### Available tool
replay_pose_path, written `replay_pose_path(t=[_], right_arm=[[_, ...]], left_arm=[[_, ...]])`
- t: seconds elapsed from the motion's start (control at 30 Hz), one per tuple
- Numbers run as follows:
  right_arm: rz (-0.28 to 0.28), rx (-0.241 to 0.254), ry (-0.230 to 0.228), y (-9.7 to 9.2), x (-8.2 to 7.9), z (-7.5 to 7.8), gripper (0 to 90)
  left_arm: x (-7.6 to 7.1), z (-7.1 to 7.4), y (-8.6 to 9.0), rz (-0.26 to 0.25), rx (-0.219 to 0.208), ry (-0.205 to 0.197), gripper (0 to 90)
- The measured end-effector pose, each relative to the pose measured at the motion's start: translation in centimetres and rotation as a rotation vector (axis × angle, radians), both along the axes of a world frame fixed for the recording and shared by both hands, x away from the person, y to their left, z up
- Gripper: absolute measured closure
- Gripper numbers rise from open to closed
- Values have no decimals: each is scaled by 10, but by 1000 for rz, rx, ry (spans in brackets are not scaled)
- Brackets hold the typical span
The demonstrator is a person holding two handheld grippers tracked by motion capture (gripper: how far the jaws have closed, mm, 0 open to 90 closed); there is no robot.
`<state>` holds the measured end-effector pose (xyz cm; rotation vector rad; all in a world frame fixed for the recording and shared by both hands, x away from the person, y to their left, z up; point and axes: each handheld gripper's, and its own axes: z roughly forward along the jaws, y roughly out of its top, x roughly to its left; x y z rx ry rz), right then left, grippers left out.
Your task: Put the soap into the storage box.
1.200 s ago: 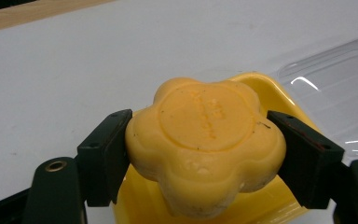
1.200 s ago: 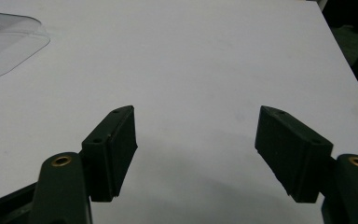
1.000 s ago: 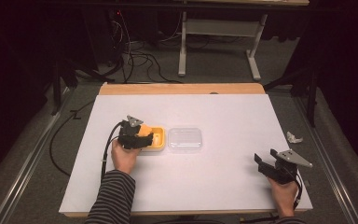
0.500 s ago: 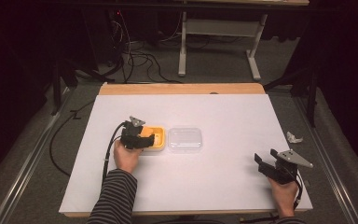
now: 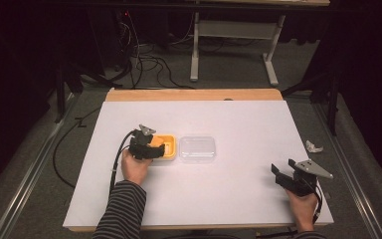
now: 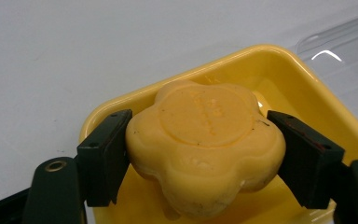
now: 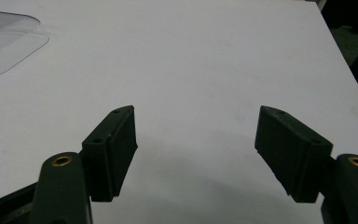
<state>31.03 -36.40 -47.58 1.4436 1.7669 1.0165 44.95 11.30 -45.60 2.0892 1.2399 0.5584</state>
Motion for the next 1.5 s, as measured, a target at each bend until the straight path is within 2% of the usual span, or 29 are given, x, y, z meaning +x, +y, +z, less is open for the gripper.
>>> replay_pose_path(t=[0.1, 0.27, 0.57, 0.7, 0.87, 1.03, 1.1, 1.5], right_arm=[[0, 0, 0, 0, 0, 0, 296], [0, 2, -2, 0, 0, 0, 296], [3, 2, -2, 0, 0, 0, 296], [6, 2, -7, 0, -1, 0, 295], [5, 0, -2, 0, 0, 0, 296], [2, -2, -1, 0, 0, 0, 296], [2, -2, -1, 0, 0, 0, 296], [3, -1, 4, 0, 0, 0, 296]], left_arm=[[0, -1, -1, -8, 14, 1, 261], [-1, -1, -2, -15, 5, 12, 259], [-1, -2, -1, -26, 14, 27, 256], [0, 1, 0, -16, -29, 15, 219], [-1, 3, 3, -10, -22, 15, 206], [-3, 7, 5, -11, -31, -6, 211], [-6, 10, 6, -8, -45, -28, 211], [-18, 28, 13, -19, -107, -81, 216]])
